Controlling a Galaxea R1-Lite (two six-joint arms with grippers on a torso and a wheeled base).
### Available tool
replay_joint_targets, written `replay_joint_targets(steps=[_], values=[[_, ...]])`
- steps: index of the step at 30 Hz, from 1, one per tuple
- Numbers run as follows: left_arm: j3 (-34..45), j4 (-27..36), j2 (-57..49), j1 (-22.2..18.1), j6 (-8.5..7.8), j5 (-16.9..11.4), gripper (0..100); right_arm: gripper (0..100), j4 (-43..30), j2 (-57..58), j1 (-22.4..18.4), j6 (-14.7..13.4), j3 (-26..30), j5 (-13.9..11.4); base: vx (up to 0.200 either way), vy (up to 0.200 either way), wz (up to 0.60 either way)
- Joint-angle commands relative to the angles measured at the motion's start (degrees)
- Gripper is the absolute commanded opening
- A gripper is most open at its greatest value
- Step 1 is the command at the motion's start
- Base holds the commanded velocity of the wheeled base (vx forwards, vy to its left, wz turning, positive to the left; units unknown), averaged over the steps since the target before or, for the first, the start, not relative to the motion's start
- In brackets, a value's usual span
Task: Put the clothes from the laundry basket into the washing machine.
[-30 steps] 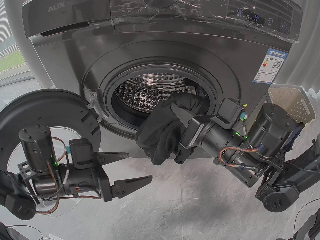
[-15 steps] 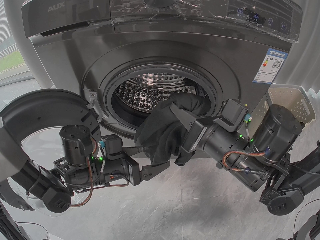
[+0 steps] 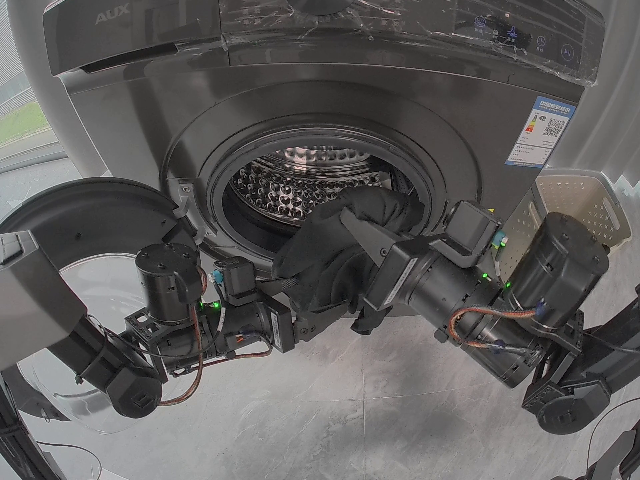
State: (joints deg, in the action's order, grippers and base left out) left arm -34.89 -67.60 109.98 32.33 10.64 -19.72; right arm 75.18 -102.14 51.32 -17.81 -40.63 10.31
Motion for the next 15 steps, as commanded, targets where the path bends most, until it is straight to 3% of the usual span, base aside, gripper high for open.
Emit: replay_joint_targets(steps=[1, 10, 11, 15], values=[[-0.9, -0.5, 1.3, 0.0, 0.26, 0.5, 100, 0, 0.1, 0.1, 0.2, 0.0, 0.0, 0.1, 0.0, 0.0, 0.0], [-1.6, -3.7, 3.9, 0.0, 0.34, 1.8, 100, 0, 0.1, 0.0, 0.3, 0.0, 0.0, 0.1, 0.0, 0.0, 0.0], [-1.6, -4.2, 4.0, 0.1, 0.34, 1.8, 0, 0, 0.1, 0.0, 0.3, 0.0, 0.0, 0.1, 0.0, 0.0, 0.0], [-1.1, -4.8, 3.6, 1.2, 0.34, 1.8, 0, 0, 0.1, 0.0, 0.3, 0.0, 0.7, 0.1, 0.0, 0.0, 0.0]])
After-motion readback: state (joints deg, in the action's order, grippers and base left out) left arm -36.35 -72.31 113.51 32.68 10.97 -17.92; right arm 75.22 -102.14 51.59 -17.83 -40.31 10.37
